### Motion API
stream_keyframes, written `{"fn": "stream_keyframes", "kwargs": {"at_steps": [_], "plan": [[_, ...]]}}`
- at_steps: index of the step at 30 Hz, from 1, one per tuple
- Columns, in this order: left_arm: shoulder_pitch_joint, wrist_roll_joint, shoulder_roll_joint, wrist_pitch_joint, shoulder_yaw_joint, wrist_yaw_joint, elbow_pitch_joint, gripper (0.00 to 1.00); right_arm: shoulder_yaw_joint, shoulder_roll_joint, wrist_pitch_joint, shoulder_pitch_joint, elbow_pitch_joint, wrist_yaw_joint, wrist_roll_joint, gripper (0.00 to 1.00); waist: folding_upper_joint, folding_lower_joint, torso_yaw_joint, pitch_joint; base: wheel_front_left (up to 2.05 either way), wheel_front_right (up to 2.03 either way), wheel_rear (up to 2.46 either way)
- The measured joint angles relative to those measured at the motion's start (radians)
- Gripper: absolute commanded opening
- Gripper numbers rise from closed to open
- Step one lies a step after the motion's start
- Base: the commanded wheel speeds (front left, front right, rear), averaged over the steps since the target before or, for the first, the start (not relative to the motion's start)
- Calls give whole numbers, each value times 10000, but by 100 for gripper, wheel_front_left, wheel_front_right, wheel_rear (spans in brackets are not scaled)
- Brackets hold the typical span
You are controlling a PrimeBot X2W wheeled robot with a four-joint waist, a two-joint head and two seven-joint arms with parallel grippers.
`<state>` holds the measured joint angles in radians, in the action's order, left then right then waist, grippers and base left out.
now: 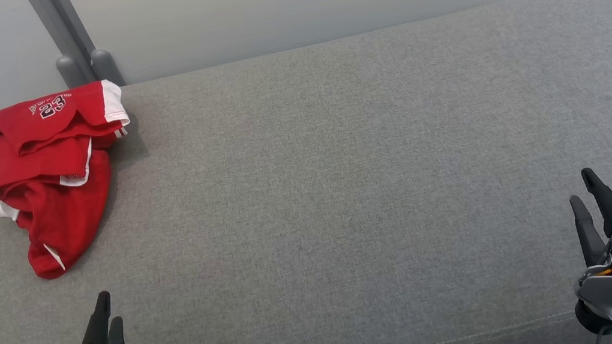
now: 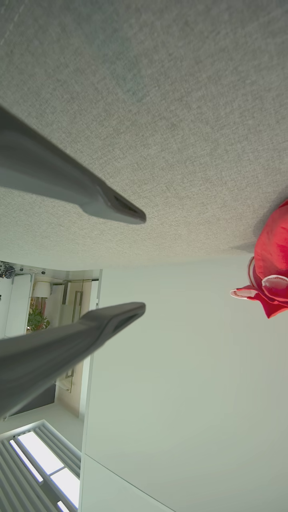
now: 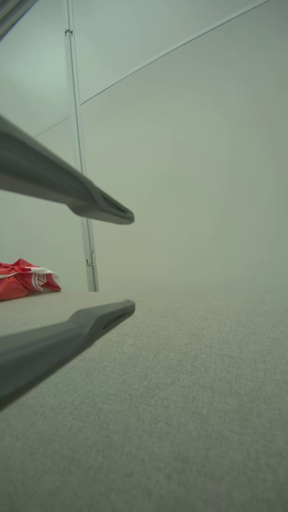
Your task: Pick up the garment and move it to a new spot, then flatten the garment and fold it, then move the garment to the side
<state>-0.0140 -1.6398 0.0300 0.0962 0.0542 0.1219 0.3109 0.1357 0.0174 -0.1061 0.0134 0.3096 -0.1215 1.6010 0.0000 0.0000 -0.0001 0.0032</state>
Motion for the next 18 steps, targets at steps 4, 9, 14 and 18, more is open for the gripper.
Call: {"fn": "stream_keyframes", "kwargs": {"at_steps": [4, 9, 14, 18], "plan": [[0, 0, 0, -58, -90, 0, -31, 100, -69, 6, 100, 0, -90, 0, -136, 100, 0, 0, 1, -6, 0, 0, 0], [0, 376, 8, -194, -280, 0, -138, 100, -244, 230, 408, -15, -240, 0, -798, 100, 0, 0, 4, -12, 0, 0, 0], [0, 943, 138, -468, -525, 0, -201, 100, -531, 713, 614, -23, -351, 15, -1559, 100, 0, 0, 7, -17, 0, 0, 0], [-1, 1511, 286, -713, -719, 0, -209, 100, -861, 1193, 713, -23, -493, 207, -2328, 100, 0, 0, 10, -20, 0, 0, 0]]}}
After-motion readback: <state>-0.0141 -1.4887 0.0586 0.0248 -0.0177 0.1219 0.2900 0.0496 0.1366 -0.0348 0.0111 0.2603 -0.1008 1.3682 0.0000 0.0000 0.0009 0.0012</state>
